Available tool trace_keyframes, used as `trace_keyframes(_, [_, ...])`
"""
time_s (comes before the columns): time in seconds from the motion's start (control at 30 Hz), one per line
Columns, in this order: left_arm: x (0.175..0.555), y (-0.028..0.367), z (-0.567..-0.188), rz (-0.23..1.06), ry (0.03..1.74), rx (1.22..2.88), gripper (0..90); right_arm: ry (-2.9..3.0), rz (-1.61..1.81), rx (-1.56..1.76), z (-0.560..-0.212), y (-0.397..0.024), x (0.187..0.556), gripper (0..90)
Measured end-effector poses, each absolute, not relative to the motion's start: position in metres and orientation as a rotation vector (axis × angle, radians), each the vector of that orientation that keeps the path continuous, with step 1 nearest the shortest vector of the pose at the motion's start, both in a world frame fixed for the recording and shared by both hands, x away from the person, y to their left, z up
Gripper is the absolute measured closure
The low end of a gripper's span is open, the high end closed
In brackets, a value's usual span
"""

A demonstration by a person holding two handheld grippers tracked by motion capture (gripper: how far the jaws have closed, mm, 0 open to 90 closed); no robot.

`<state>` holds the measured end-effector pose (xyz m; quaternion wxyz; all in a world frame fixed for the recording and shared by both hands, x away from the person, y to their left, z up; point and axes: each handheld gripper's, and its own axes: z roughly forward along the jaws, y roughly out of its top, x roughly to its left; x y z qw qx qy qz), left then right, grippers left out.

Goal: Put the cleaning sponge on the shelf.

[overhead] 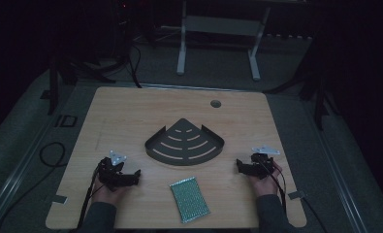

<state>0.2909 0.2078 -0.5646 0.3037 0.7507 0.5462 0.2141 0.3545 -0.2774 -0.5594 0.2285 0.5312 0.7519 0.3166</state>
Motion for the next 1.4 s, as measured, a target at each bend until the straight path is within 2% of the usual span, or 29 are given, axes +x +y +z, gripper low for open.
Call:
trace_keyframes(0.2, [0.291, 0.208, -0.565, 0.568, 1.447, 1.989, 2.2, 2.08, 0.878, 1.452, -0.559, -0.278, 0.354, 12.6])
trace_keyframes(0.3, [0.291, 0.208, -0.565, 0.568, 1.447, 1.99, 2.3, 2.08, 0.876, 1.455, -0.558, -0.279, 0.353, 16.8])
trace_keyframes(0.4, [0.291, 0.208, -0.565, 0.568, 1.447, 1.99, 2.2, 2.076, 0.878, 1.451, -0.555, -0.279, 0.35, 28.1])
trace_keyframes(0.47, [0.291, 0.208, -0.565, 0.568, 1.447, 1.989, 2.3, 2.076, 0.899, 1.41, -0.551, -0.278, 0.345, 43.6])
trace_keyframes(0.63, [0.291, 0.208, -0.565, 0.569, 1.447, 1.989, 2.3, 2.094, 0.945, 1.32, -0.538, -0.273, 0.331, 72.0])
trace_keyframes(0.77, [0.291, 0.208, -0.565, 0.569, 1.446, 1.989, 2.2, 2.152, 0.994, 1.23, -0.528, -0.265, 0.32, 87.8])
trace_keyframes(1.4, [0.291, 0.207, -0.565, 0.57, 1.449, 1.988, 2.2, 2.372, 1.103, 0.97, -0.516, -0.199, 0.275, 89.8])
